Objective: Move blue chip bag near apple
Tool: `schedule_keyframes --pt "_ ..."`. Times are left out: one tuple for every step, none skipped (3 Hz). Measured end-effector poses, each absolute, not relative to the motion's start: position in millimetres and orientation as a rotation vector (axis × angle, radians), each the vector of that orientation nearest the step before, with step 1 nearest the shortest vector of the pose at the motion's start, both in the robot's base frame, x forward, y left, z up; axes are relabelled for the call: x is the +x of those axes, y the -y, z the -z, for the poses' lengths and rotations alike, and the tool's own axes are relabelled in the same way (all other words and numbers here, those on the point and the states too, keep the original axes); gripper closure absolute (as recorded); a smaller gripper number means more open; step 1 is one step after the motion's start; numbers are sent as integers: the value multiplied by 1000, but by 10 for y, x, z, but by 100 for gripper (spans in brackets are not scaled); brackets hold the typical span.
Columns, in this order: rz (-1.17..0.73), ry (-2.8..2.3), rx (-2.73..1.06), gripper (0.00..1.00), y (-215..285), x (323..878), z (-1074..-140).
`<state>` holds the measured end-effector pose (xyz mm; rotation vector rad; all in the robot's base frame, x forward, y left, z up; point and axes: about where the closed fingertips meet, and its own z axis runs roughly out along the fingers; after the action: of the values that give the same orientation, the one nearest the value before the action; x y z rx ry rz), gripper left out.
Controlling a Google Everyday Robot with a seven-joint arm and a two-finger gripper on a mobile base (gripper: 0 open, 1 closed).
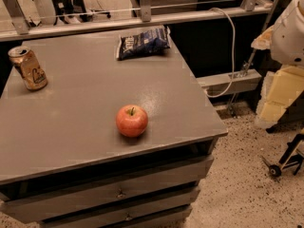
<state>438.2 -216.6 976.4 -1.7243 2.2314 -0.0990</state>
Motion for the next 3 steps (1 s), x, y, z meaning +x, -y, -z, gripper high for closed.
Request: schedule_keyframes --pt "102 -2225 -1721 0 2164 4392 -9773" --pt "93 -2165 -1722 0 2148 4702 -9664" --pt "83 -1996 -1698 0 2091 5603 -9474"
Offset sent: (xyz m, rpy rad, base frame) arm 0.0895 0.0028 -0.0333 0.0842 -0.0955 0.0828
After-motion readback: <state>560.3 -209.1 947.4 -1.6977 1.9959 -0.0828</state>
